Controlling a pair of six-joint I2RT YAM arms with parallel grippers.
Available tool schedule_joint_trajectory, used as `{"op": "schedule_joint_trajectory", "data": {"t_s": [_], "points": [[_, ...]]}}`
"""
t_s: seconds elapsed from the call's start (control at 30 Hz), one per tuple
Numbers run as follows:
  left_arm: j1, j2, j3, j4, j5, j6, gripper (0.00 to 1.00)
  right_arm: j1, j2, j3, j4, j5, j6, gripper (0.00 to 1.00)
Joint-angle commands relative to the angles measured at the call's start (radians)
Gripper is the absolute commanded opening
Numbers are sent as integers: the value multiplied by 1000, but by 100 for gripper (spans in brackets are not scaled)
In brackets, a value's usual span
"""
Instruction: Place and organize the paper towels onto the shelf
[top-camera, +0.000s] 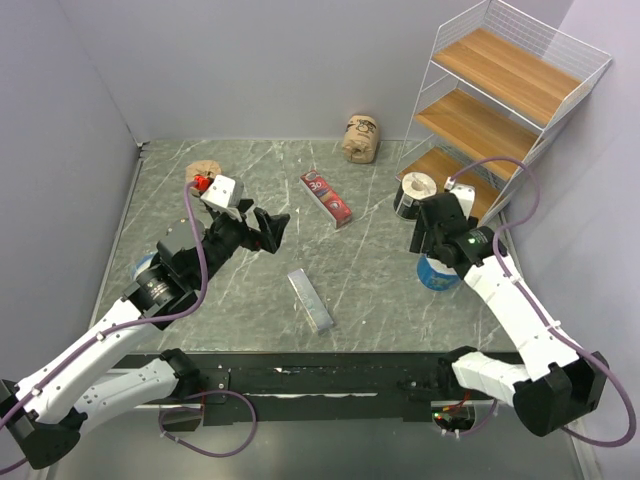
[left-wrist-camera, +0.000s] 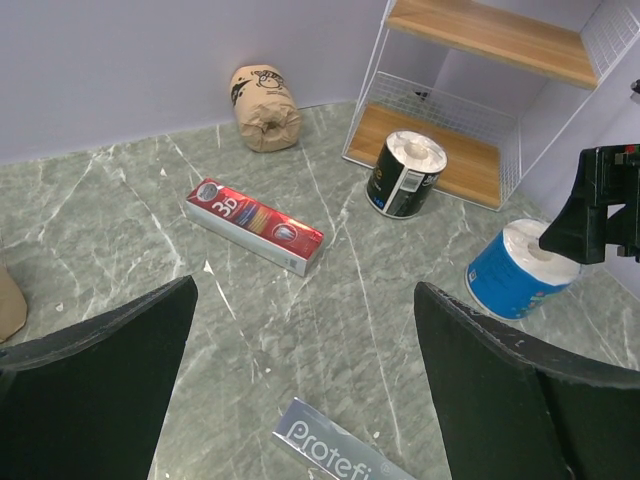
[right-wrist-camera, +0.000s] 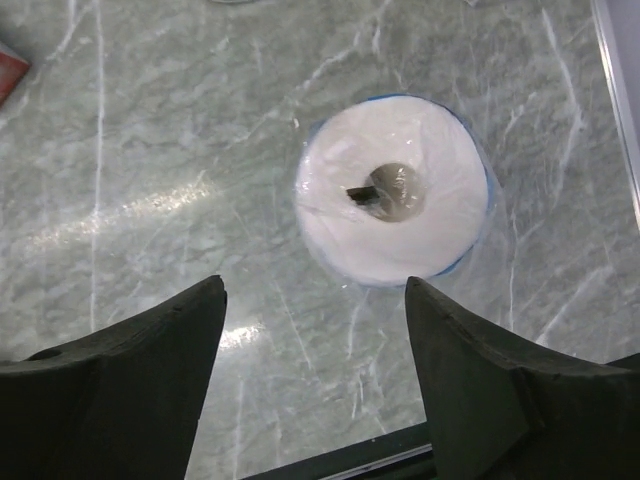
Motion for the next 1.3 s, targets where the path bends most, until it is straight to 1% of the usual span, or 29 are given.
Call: {"op": "schedule_joint_trajectory", "data": {"t_s": [0.0, 0.1, 0.27, 0.37, 0.47, 0.7, 0.93, 1.0, 1.1, 1.13, 1.2, 1.23, 1.27], "points": [[-3, -19, 9, 24, 2, 16, 97, -93, 2, -21, 49, -122, -102, 78], [-3, -13, 13, 23, 9, 13, 97, -135, 44, -31, 55, -163, -125, 78], [-3, -6, 15, 24, 17, 12, 96, -164, 91, -35, 107, -258, -173, 78], [-3, -6, 12, 24, 16, 12, 97, -187, 134, 1, 104, -265, -185, 77], [-3, -6, 9, 24, 10, 12, 97, -193, 168, 21, 86, -225, -188, 77], [-4, -14, 9, 26, 9, 13, 96, -206, 187, -8, 123, -266, -208, 75], [-3, -17, 5, 26, 6, 13, 97, -223, 278, -10, 124, -242, -220, 73], [-3, -17, 7, 23, -1, 15, 96, -224, 302, -10, 113, -229, -220, 71], [-6, -26, 2, 27, -4, 13, 96, -224, 317, -24, 132, -246, -226, 64], [-4, -26, -1, 32, -4, 15, 97, -224, 314, -33, 138, -257, -229, 58], [-4, -26, -4, 38, 0, 13, 97, -224, 306, -36, 150, -272, -243, 50], [-6, -23, -2, 35, 2, 13, 96, -223, 303, -30, 150, -272, -248, 43], [-6, -14, 2, 31, 8, 13, 96, -223, 300, -25, 152, -278, -263, 40]]}}
